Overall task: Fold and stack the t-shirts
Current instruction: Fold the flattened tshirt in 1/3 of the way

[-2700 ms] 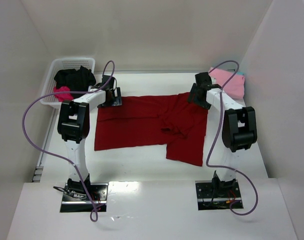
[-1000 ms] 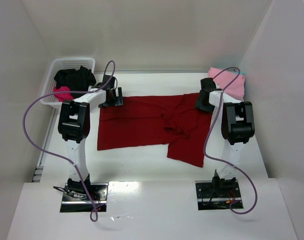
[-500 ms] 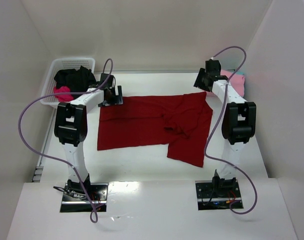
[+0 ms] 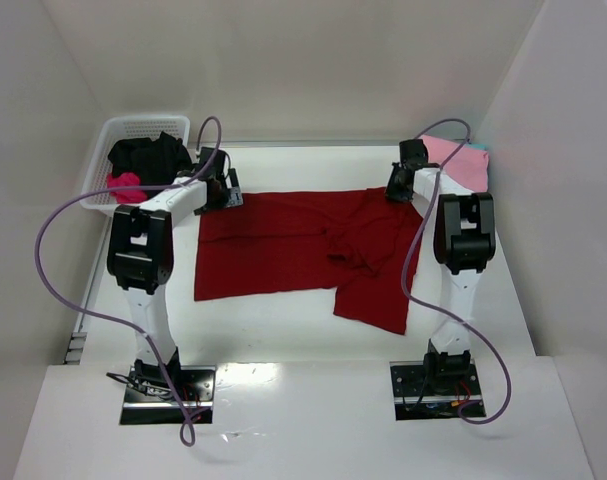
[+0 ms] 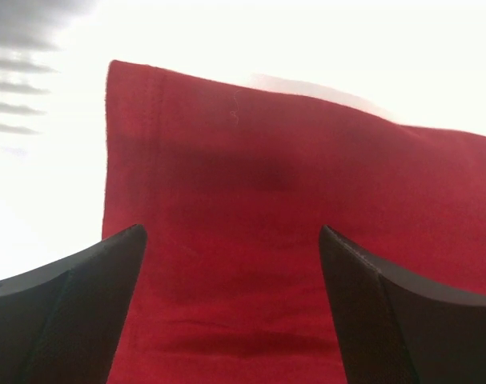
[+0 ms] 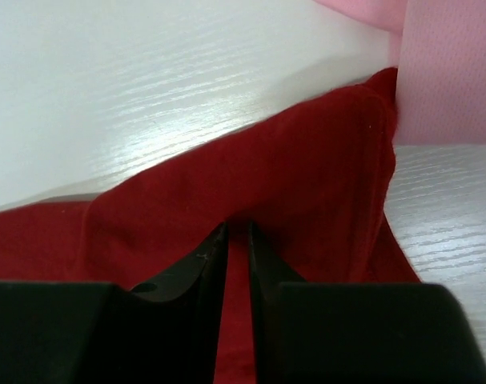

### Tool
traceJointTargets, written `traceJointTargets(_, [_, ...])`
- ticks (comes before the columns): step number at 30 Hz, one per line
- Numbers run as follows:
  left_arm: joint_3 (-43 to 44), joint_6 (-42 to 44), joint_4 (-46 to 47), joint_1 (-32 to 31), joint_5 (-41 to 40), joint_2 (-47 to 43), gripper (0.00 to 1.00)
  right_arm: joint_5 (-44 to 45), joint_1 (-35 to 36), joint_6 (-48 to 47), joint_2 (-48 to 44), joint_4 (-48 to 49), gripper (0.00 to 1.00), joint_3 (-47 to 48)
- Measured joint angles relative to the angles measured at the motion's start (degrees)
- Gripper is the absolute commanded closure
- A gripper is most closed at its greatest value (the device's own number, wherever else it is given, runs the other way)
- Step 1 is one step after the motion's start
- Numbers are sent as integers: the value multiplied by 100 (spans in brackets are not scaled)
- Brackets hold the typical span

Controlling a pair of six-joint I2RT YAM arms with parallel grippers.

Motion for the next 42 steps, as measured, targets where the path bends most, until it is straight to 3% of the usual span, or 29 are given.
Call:
traceJointTargets(21, [1552,-190,-201,28,2,1362,8,173,0,13,356,-101,77,428])
traceJointTargets(26, [1982,-153,-343,61,4,1598,6,245,0,122,337,-103,83,382])
traceJointTargets(42, [1882,240,-446,66,26,1469,1,750,28,157,-293,-286,85,-487])
